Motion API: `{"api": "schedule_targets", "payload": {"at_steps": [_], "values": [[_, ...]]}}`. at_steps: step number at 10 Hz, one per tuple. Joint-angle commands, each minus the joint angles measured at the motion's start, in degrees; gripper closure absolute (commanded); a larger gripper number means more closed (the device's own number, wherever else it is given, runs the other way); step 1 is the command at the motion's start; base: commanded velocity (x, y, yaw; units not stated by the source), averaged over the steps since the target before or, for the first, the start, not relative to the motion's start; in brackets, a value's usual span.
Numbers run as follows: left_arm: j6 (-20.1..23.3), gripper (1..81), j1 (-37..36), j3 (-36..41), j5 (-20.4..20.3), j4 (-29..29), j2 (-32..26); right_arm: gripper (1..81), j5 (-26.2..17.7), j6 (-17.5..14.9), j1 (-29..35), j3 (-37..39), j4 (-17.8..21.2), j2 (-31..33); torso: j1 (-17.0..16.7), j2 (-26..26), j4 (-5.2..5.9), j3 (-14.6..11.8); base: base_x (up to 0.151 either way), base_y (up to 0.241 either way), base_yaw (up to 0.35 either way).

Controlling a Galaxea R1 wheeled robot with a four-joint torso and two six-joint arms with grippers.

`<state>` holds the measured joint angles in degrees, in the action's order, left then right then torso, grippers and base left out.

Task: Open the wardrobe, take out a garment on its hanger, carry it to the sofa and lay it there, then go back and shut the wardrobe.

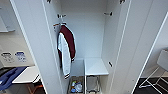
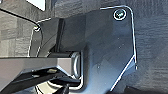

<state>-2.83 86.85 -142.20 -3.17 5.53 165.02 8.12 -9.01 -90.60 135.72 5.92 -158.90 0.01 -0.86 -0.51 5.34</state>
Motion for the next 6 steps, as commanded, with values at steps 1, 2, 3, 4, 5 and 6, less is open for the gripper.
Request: {"api": "schedule_targets", "payload": {"at_steps": [1,2,3,4,5,6], "values": [[0.54,1.0,-1.98,0.43,2.91,0.44,-0.66,1.0,-3.28,-0.22,1.51,-0.38,-0.21,0.93,0.0,0.0,0.0,0.0,0.089,0.0,0.0],[0.54,1.0,-1.98,0.43,2.91,0.44,-0.66,1.0,-3.28,-0.22,1.51,-0.29,-0.12,0.93,0.0,0.0,0.0,0.0,0.094,0.0,0.0],[0.54,1.0,-1.98,0.43,2.91,0.44,-0.66,1.0,-3.28,-0.22,1.51,-0.2,-0.12,0.93,0.0,-0.02,0.0,0.0,0.098,0.0,0.0],[0.54,1.0,-1.98,0.43,2.91,0.44,-0.66,1.0,-3.28,-0.22,1.51,-0.03,-0.04,0.93,0.0,0.0,0.0,0.0,0.105,0.0,0.0],[0.54,1.0,-1.98,0.43,2.91,0.44,-0.57,1.0,-3.28,-0.22,1.51,0.33,0.05,0.76,0.0,-0.02,0.0,0.0,0.105,0.0,0.0],[0.54,1.0,-1.98,0.43,2.91,0.44,-0.48,1.0,-3.28,-0.22,1.34,0.84,-0.04,0.41,0.0,-0.02,0.0,0.0,0.105,0.0,0.0]]}}
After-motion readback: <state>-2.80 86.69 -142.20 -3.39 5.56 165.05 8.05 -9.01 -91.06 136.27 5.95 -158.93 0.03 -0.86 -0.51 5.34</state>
